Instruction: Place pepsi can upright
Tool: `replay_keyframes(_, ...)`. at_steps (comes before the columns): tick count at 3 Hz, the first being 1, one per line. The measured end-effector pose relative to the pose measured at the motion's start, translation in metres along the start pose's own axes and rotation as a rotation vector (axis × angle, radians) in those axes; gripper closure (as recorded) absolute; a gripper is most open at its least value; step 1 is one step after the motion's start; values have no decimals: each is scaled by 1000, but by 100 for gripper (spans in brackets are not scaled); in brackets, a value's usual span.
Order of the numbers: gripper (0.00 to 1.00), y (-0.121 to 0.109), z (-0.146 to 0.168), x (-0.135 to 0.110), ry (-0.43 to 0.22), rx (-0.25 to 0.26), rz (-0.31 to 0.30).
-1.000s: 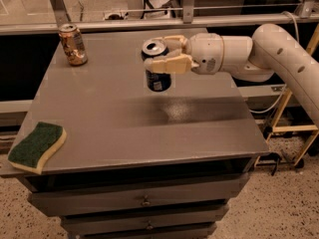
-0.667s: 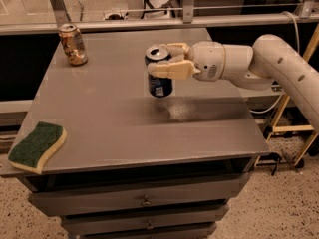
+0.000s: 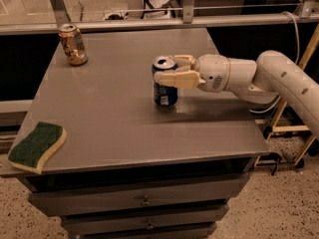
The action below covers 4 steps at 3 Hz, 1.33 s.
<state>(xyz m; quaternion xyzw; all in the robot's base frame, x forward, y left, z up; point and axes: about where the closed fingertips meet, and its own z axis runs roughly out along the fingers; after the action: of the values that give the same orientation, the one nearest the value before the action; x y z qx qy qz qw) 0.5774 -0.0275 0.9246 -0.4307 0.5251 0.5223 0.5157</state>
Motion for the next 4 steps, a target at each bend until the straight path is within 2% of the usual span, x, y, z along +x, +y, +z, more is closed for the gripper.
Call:
replay_keyframes(2,12,2,-16,7,0,39,16)
replay_keyframes(3,0,7,-29,3,2,69,4)
replay_keyframes(4,0,13,-46,-1,22,113,-9)
